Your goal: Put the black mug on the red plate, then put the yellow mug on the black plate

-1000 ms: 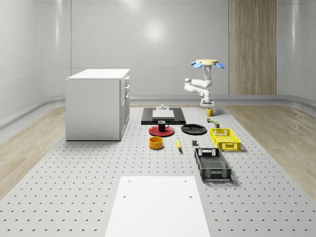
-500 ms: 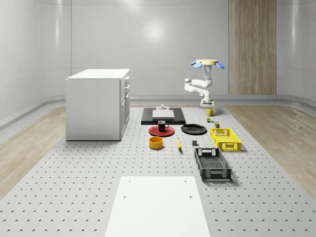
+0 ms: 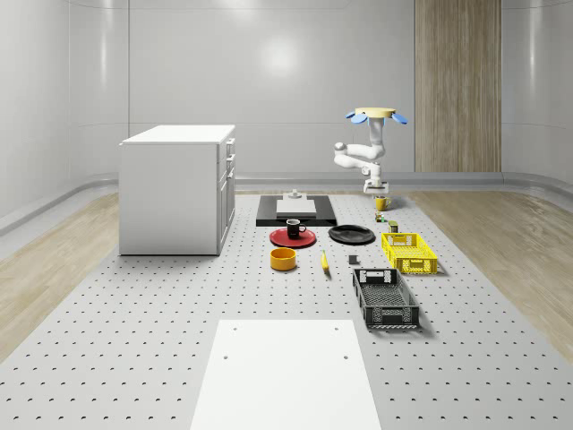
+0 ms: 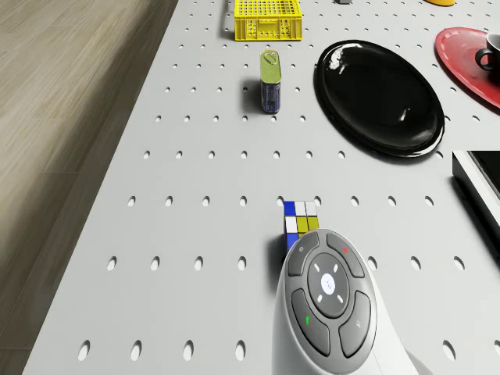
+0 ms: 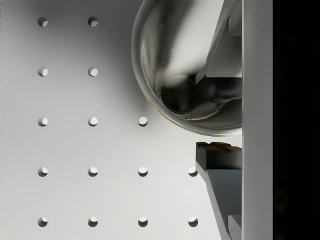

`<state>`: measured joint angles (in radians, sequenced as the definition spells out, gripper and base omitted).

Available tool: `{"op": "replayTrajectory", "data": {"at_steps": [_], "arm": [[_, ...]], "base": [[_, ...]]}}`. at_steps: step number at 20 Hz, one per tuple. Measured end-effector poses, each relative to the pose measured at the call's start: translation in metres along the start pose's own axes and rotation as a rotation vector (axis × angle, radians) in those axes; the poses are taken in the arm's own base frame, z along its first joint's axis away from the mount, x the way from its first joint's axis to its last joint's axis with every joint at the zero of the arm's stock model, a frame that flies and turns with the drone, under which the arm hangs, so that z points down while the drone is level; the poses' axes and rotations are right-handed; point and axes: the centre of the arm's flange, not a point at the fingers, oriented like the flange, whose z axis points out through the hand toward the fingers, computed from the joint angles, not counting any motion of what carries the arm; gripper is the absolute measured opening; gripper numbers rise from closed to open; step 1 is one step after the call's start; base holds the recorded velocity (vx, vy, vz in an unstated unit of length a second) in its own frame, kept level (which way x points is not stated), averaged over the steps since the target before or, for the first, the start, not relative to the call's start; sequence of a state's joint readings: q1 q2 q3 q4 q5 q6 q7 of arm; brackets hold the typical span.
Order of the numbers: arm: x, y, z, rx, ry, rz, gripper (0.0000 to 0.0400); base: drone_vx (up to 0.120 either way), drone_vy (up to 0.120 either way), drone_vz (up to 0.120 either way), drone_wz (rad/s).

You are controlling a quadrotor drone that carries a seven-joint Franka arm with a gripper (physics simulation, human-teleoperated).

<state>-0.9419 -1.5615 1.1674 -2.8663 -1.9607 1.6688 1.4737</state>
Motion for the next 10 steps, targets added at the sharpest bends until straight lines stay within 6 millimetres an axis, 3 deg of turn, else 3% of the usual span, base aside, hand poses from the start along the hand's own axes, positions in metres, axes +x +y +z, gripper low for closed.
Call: {"op": "replayTrajectory", "data": {"at_steps": [3, 8, 10], "arm": [[0.000, 0.000, -0.009, 0.000, 0.000, 0.000, 0.0112], [0.000, 0.000, -0.026, 0.000, 0.000, 0.000, 0.0110], [0.000, 0.000, -0.030, 0.000, 0.000, 0.000, 0.0110]], "base": [[0.000, 0.000, 0.000, 0.000], [0.000, 0.000, 0.112, 0.000], [0.100, -0.100, 0.120, 0.000]]}}
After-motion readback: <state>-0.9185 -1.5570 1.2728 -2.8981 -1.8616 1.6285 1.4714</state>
